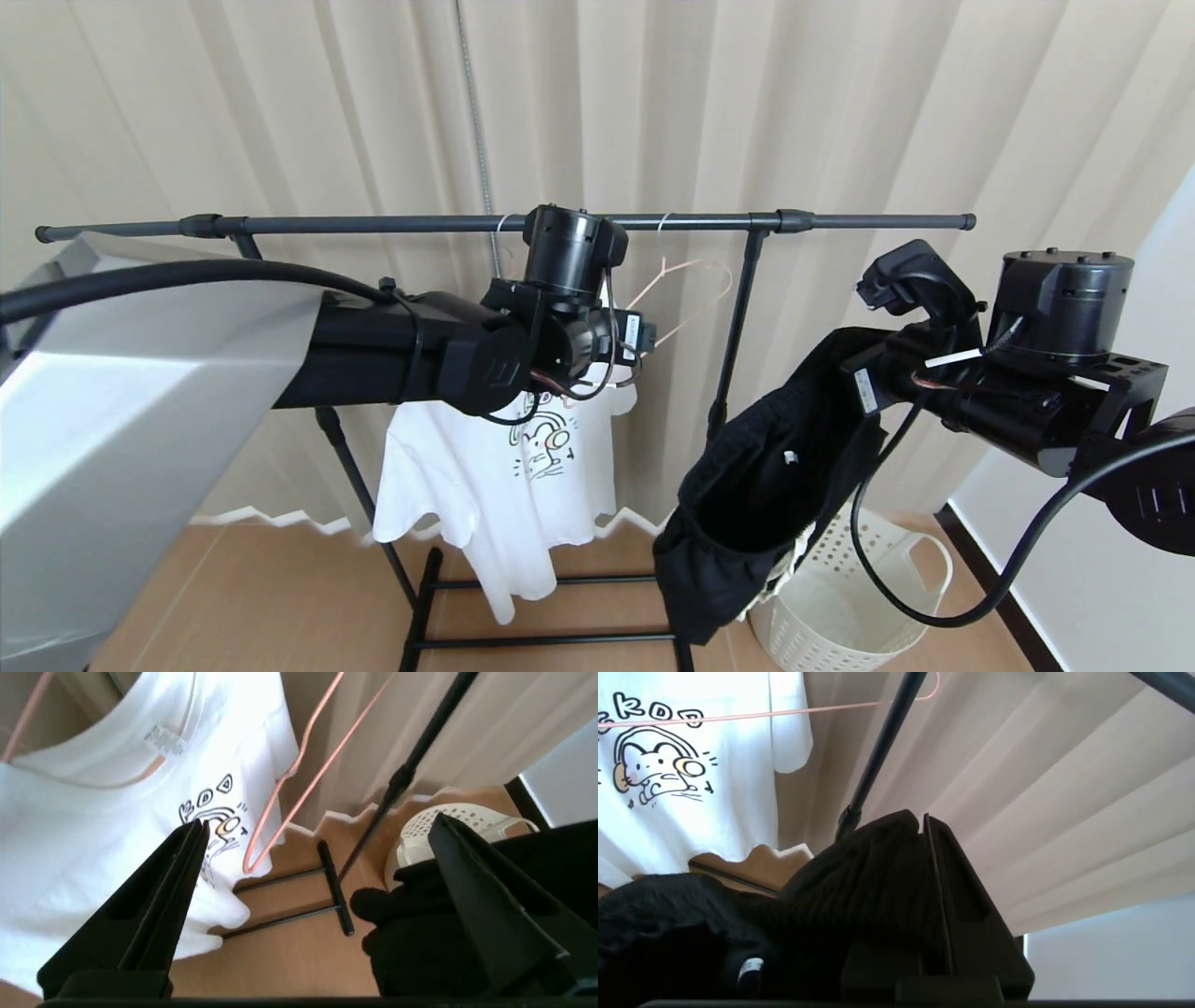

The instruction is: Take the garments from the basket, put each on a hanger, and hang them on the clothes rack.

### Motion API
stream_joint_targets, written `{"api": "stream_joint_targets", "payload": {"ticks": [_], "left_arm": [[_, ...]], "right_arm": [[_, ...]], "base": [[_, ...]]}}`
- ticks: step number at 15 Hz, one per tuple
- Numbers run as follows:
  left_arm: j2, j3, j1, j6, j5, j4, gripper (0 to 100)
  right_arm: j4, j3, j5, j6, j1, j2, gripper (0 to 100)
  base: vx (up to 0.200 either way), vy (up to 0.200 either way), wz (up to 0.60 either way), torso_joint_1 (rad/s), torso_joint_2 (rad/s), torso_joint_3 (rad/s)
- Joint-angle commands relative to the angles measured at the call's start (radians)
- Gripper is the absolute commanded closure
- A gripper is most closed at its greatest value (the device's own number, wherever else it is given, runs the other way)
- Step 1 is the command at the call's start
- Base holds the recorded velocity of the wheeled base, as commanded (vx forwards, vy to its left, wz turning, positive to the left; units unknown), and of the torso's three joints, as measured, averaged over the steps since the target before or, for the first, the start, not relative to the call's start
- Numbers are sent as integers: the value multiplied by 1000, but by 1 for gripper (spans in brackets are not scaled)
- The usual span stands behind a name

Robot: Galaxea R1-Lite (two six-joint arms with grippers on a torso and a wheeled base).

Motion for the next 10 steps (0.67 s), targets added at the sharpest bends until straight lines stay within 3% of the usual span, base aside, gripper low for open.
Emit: {"api": "stream_joint_targets", "payload": {"ticks": [1, 2, 4, 6, 10], "left_arm": [[87, -70, 39, 58, -91, -1, 0], [106, -90, 58, 104, -136, -3, 0], [169, -159, 71, 134, -148, -3, 0], [247, -271, 78, 131, -148, -1, 0], [314, -310, 75, 140, -168, -4, 0]], "right_arm": [[0, -3, 1, -1, 0, 8, 100], [0, -6, 1, -3, 0, 14, 100], [0, -5, 1, -3, 0, 16, 100], [0, -2, 1, -3, 0, 16, 100], [0, -2, 1, -3, 0, 19, 100]], "base": [[0, 0, 0, 0, 0, 0], [0, 0, 0, 0, 0, 0], [0, 0, 0, 0, 0, 0], [0, 0, 0, 0, 0, 0], [0, 0, 0, 0, 0, 0]]}}
